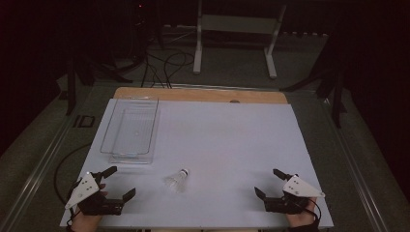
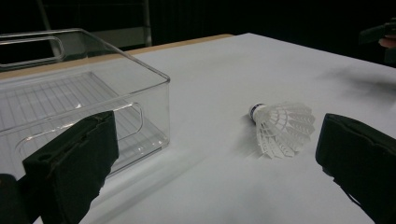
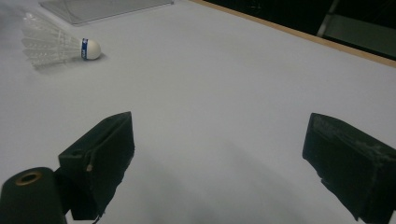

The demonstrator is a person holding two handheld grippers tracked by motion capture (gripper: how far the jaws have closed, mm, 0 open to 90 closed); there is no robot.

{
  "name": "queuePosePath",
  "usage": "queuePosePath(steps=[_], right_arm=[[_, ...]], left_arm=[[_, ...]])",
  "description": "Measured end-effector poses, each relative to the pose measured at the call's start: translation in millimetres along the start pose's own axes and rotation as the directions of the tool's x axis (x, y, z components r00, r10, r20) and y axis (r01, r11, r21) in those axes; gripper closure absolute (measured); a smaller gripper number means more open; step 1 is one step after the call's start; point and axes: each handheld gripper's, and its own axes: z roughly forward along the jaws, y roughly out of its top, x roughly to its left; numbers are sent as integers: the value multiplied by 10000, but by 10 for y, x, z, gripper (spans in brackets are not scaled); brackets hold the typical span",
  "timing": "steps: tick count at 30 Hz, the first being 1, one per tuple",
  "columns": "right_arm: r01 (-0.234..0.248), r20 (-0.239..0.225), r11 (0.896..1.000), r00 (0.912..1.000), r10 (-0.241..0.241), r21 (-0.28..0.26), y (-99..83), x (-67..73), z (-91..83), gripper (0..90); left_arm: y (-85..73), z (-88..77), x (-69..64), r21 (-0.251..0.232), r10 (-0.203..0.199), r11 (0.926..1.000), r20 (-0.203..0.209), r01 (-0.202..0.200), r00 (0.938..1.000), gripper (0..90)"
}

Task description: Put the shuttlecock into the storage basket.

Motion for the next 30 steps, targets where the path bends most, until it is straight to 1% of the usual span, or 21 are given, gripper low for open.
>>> queuePosePath(steps=[7, 10, 12, 18, 20, 25, 30], right_arm=[[33, 53, 9999, 10000, -32, -111, 1, -1, -15, 91], [68, 109, 10000, 9999, -68, -71, -1, -1, -17, 91], [96, 155, 9998, 9998, -94, -166, 4, 3, -24, 91], [80, 131, 9999, 9999, -79, -81, 4, 4, -17, 91], [166, 243, 9998, 9996, -163, -141, 5, 10, -20, 91], [157, 205, 9997, 9997, -153, -163, 8, 11, -23, 91], [96, 123, 9999, 9999, -95, -55, 5, 9, -16, 91]], left_arm=[[0, 11, 0, 44, 7, 10000, -33, -7, 10000, 1], [0, 12, 1, 69, 1, 10000, -34, -1, 10000, 1], [-1, 23, 1, 161, 2, 9999, -12, -2, 10000, 1], [13, 24, -2, 181, -35, 9998, 28, 35, 10000, 1], [14, 27, -3, 191, -53, 9998, 9, 53, 10000, 2], [17, 27, -4, 205, -56, 9998, -15, 56, 10000, 2], [21, 29, -2, 246, -54, 9997, -16, 54, 10000, 2]])
